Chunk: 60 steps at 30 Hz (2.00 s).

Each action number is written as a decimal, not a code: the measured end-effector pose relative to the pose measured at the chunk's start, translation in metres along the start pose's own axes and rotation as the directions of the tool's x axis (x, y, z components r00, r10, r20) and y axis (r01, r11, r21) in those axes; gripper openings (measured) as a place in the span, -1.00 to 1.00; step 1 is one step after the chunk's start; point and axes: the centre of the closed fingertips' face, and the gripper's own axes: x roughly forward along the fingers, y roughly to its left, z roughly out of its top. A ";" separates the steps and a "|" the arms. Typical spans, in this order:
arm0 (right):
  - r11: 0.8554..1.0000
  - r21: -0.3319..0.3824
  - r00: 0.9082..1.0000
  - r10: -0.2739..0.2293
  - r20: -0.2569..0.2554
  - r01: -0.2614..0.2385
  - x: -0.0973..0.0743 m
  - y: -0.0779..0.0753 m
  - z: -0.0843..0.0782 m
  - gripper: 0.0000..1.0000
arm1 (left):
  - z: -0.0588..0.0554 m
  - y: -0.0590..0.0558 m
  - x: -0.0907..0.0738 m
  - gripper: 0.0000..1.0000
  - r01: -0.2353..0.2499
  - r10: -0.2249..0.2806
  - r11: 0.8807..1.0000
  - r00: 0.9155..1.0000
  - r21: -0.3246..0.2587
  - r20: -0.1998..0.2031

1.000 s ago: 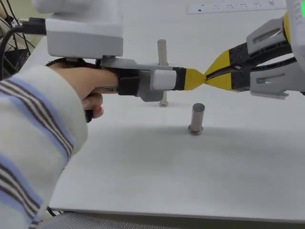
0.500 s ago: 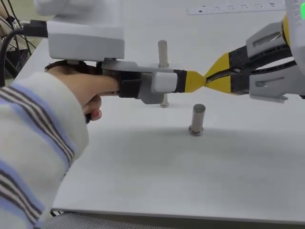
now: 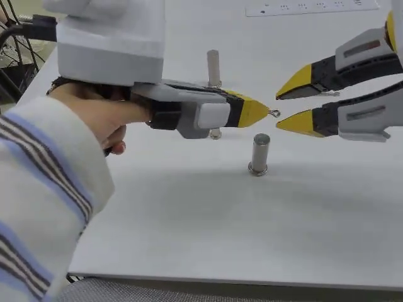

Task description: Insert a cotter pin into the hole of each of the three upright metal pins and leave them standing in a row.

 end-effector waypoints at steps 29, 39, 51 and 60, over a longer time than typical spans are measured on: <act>0.921 0.317 0.970 0.188 0.153 -0.228 -0.003 0.033 0.000 -1.00 | -0.007 -0.031 0.004 -1.00 0.122 -0.100 0.905 0.992 0.407 -0.075; 0.922 0.297 0.966 0.217 0.139 -0.250 -0.003 0.038 -0.001 -1.00 | -0.017 -0.031 0.004 -1.00 0.139 -0.091 0.863 0.988 0.485 -0.122; 0.926 0.273 0.965 0.237 0.112 -0.259 -0.005 0.037 -0.007 -1.00 | -0.024 -0.032 0.007 -1.00 0.154 -0.086 0.831 0.985 0.535 -0.150; 0.933 0.272 0.972 0.220 0.083 -0.235 -0.006 0.034 -0.014 -1.00 | -0.030 -0.015 0.010 -0.77 0.103 -0.016 0.863 0.984 0.494 -0.176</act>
